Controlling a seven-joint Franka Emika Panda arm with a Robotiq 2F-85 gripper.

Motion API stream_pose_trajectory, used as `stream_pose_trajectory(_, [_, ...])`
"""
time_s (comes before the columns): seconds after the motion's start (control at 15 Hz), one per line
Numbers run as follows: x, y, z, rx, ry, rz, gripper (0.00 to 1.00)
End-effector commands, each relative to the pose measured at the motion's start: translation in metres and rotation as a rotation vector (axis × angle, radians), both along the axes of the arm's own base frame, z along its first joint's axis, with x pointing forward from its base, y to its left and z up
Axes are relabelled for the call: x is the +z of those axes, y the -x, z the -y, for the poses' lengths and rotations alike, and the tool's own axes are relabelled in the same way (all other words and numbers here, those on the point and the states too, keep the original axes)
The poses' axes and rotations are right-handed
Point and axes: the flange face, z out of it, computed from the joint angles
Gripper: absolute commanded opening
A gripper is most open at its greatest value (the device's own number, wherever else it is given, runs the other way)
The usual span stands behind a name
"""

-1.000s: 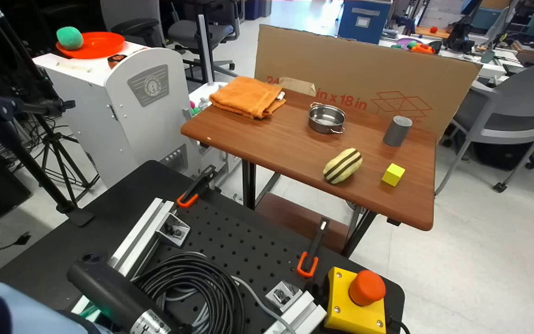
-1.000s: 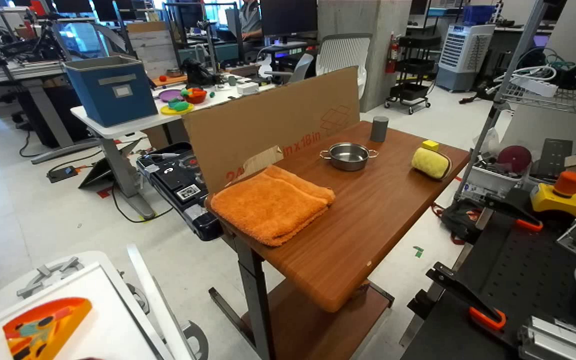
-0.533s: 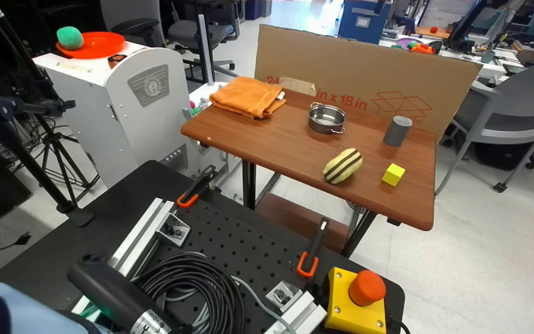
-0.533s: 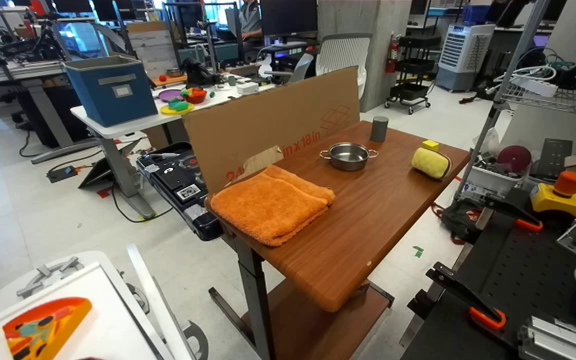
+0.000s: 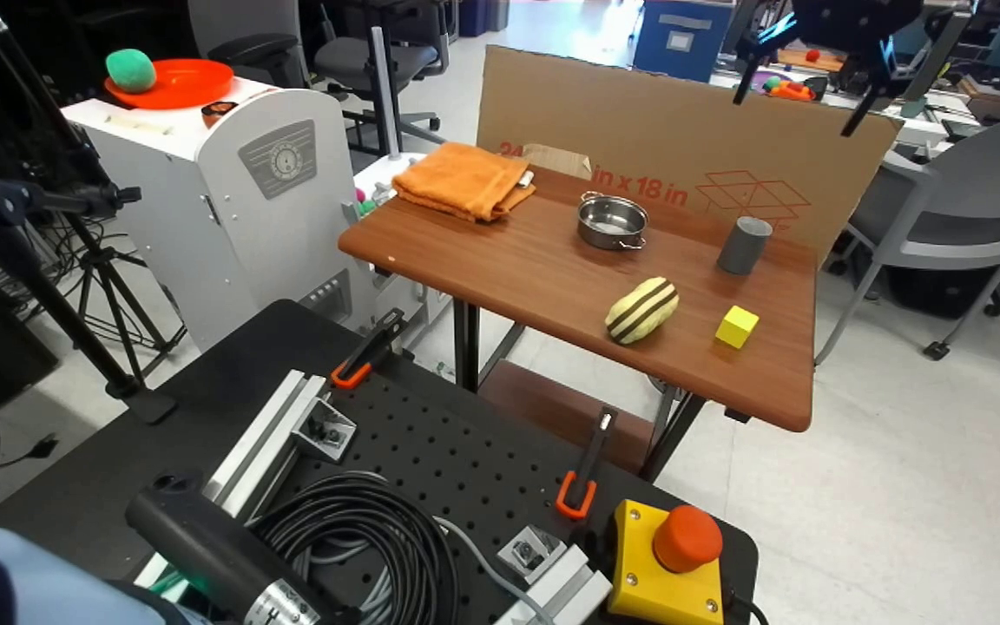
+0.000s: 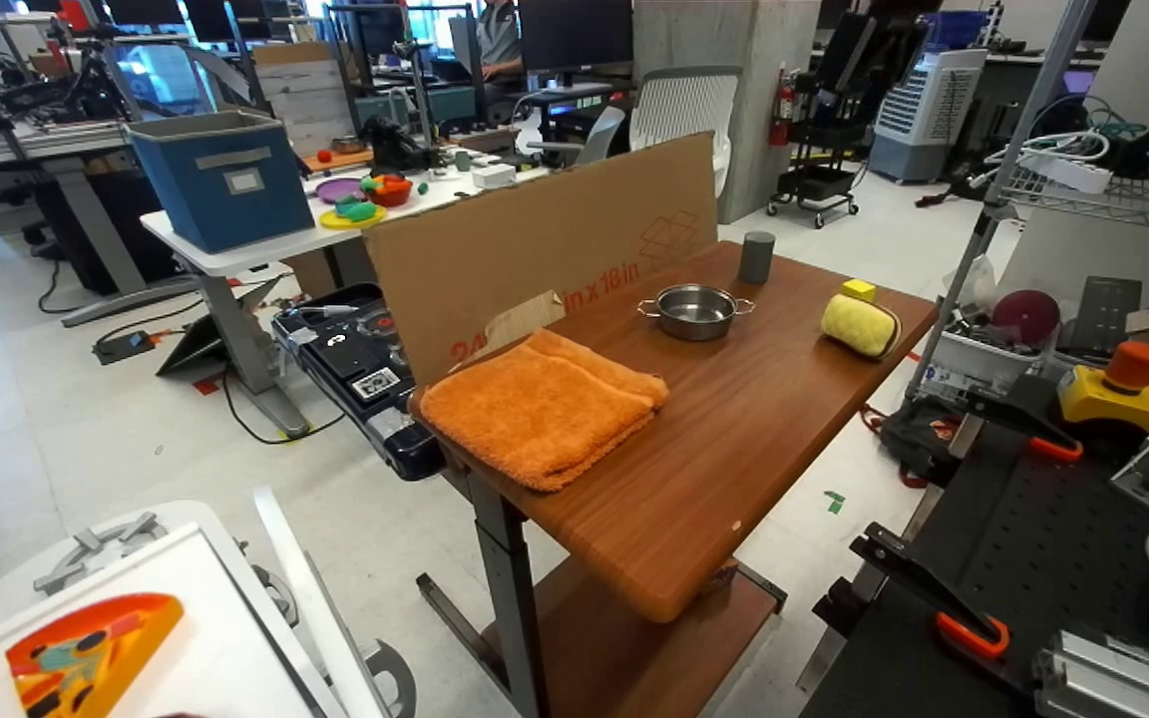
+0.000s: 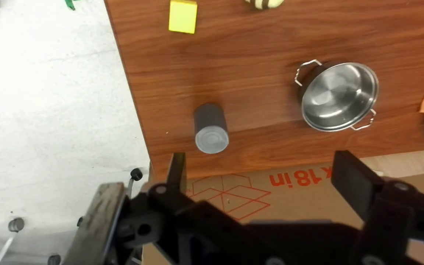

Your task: Put the grey block into the silver pot

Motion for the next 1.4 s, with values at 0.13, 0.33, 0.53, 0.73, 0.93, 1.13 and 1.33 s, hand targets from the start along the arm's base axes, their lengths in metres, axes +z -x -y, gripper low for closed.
stream_pose_trajectory(0.13, [-0.050, -0.062, 0.026, -0.057, 0.032, -0.012, 1.00])
stream_pose_trajectory(0.33, [-0.074, -0.080, 0.034, -0.076, 0.042, -0.031, 1.00])
stream_pose_trajectory(0.53, [-0.098, -0.094, 0.035, -0.089, 0.046, -0.054, 1.00])
stream_pose_trajectory(0.73, [-0.118, -0.105, 0.033, -0.108, 0.032, -0.083, 1.00])
stream_pose_trajectory(0.93, [-0.139, -0.113, 0.025, -0.106, 0.043, -0.109, 1.00])
stream_pose_trajectory(1.13, [-0.152, -0.117, 0.016, -0.089, 0.051, -0.125, 1.00])
stream_pose_trajectory(1.33, [-0.163, -0.119, 0.008, -0.073, 0.066, -0.142, 0.75])
